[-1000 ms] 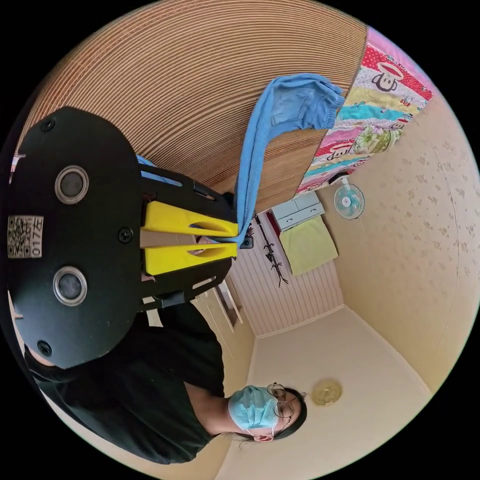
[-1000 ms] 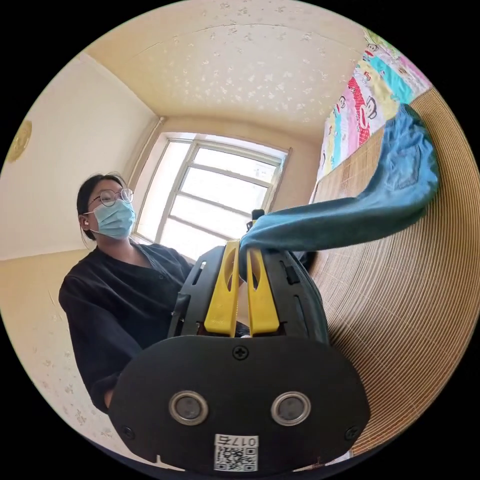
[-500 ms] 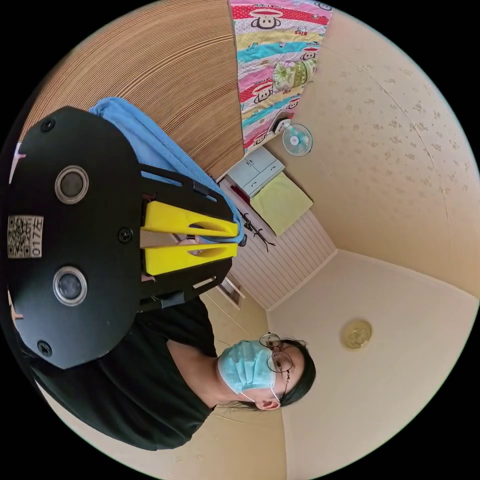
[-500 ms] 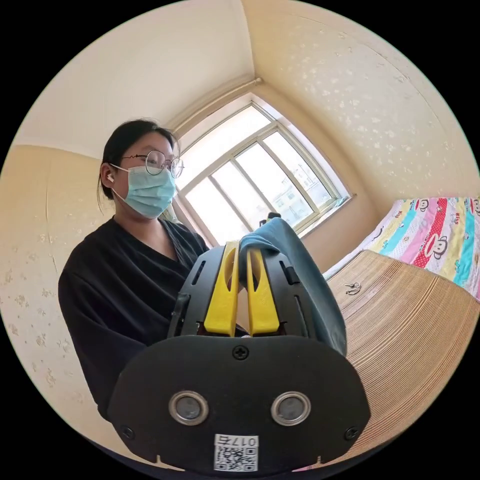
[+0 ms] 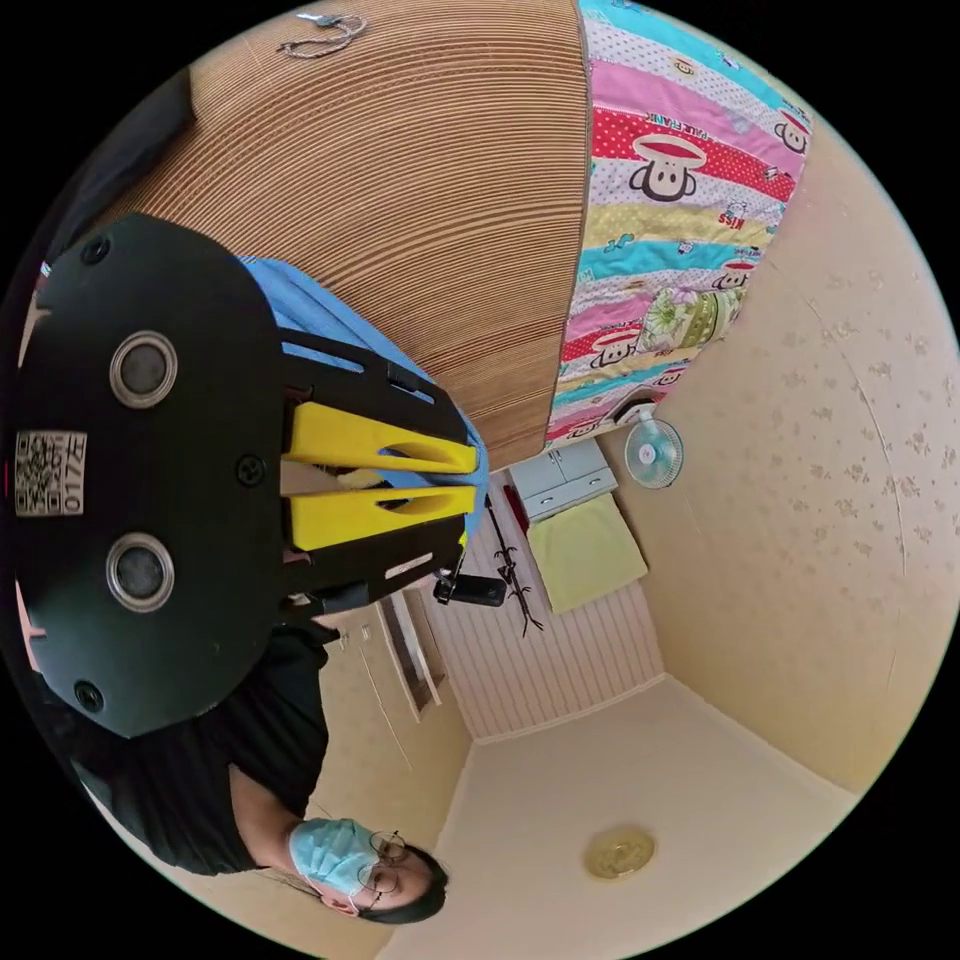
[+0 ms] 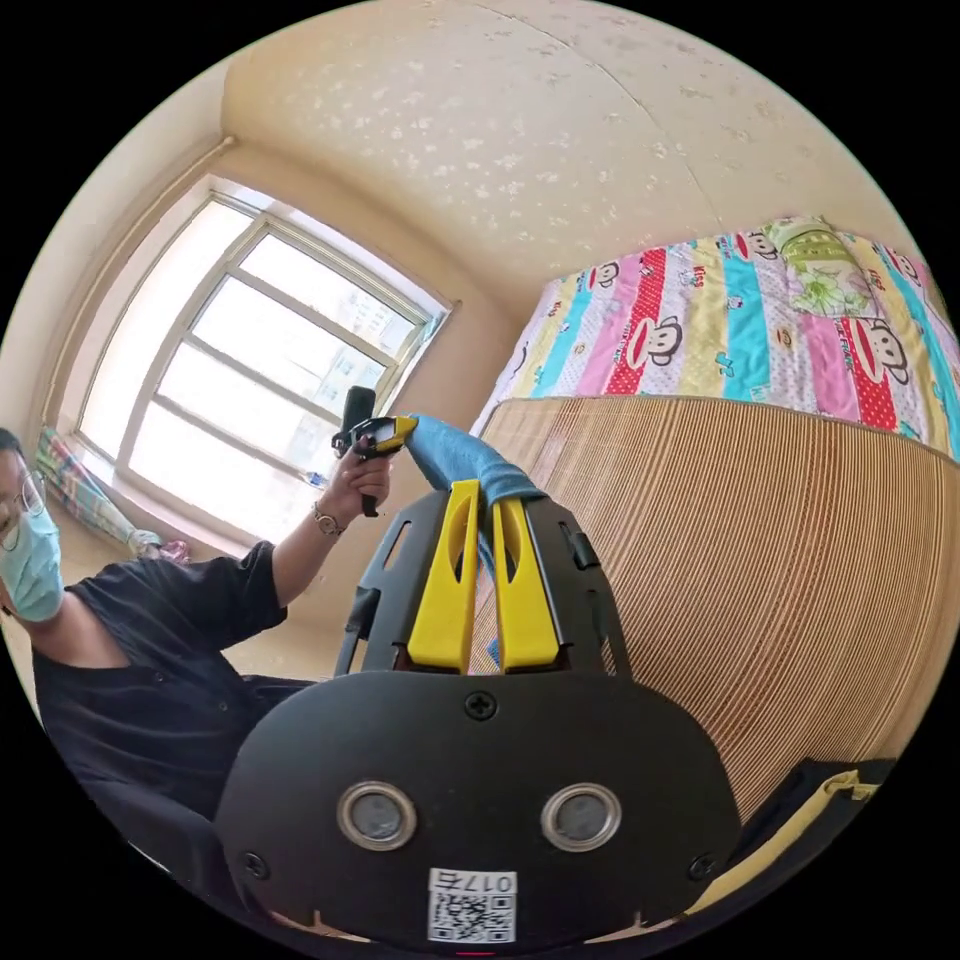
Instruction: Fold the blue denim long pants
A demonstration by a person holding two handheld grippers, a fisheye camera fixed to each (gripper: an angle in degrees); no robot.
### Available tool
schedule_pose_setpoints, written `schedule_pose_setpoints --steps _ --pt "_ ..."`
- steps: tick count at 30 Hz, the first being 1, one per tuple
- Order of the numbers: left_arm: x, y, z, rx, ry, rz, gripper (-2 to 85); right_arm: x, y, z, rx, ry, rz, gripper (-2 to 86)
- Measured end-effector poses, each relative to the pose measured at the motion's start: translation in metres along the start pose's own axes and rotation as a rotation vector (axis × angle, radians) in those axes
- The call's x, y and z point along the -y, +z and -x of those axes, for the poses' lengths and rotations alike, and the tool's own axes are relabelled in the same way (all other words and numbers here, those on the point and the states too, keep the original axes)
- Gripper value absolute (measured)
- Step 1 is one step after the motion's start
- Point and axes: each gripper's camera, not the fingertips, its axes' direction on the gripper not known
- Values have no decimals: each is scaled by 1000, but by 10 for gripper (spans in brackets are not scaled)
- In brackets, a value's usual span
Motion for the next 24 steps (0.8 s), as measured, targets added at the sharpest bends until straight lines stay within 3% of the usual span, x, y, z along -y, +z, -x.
schedule_pose_setpoints --steps 5,11,17,24 --pt "-45 33 62 80 -35 102 2 -51 69 -32 -82 85 109 14" --pt "-162 74 131 114 -218 155 15 -171 135 -71 -34 255 168 29" --pt "-232 88 179 169 -418 203 97 -277 170 -110 -57 508 272 90" --pt "-190 86 223 138 -407 118 155 -339 193 -152 318 790 75 155"
